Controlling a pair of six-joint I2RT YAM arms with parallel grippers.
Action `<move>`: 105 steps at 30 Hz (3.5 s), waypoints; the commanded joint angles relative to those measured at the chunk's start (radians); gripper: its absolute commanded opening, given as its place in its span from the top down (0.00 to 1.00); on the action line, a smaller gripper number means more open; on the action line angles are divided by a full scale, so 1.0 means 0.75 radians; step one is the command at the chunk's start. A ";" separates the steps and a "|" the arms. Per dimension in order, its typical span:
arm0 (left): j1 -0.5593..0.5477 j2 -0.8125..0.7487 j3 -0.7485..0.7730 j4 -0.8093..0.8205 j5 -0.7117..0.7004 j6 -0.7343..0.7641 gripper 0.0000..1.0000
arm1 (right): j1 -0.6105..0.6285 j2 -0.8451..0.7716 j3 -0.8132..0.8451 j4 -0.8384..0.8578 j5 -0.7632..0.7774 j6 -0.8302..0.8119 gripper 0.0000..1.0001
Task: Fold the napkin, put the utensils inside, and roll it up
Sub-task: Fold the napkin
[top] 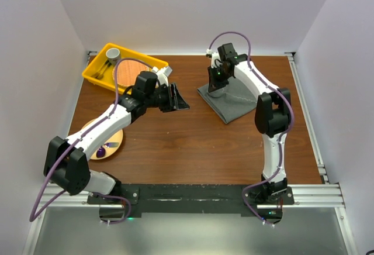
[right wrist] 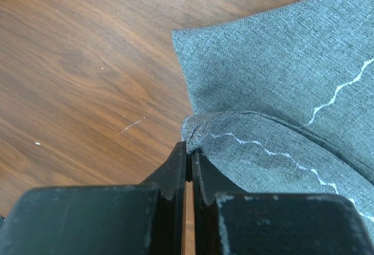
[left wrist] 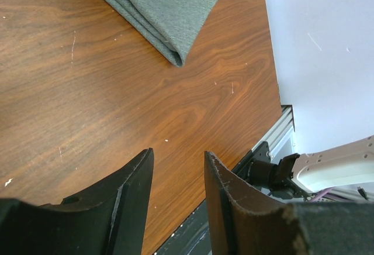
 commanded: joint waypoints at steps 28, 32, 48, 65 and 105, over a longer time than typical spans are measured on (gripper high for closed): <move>-0.089 0.875 0.567 0.674 -0.134 0.047 0.61 | -0.483 -0.396 -0.438 0.141 0.059 0.273 0.44; -0.089 1.000 0.597 0.811 -0.124 -0.055 0.67 | -0.540 -0.363 -0.494 0.200 0.001 0.244 0.55; -0.057 1.276 0.941 0.421 -0.226 0.081 0.71 | -0.575 -0.216 -0.378 0.235 -0.001 0.193 0.94; -0.057 1.260 0.976 0.390 -0.120 0.059 0.66 | -0.616 0.032 -0.117 -0.133 0.030 0.354 0.77; -0.214 1.297 1.250 0.092 -0.692 0.255 0.52 | -0.639 -0.130 -0.222 -0.092 -0.093 0.217 0.62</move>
